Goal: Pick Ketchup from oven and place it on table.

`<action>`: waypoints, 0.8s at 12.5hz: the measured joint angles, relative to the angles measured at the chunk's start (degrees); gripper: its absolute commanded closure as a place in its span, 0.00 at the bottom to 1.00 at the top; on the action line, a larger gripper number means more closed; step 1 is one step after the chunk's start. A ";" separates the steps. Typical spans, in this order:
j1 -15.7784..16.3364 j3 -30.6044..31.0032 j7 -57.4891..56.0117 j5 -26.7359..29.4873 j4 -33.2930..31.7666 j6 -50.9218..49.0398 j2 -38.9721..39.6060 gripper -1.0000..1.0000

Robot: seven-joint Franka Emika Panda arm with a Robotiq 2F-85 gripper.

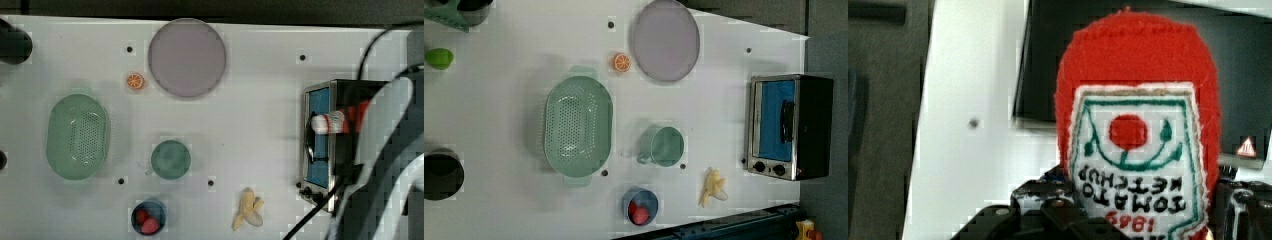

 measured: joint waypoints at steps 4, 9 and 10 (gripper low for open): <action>2.00 10.81 0.07 0.00 0.50 -4.96 -2.80 0.36; 8.16 20.63 -0.17 -0.34 -8.45 -3.09 -2.08 0.36; 8.90 22.13 -0.17 -0.66 -11.92 -2.71 -1.59 0.36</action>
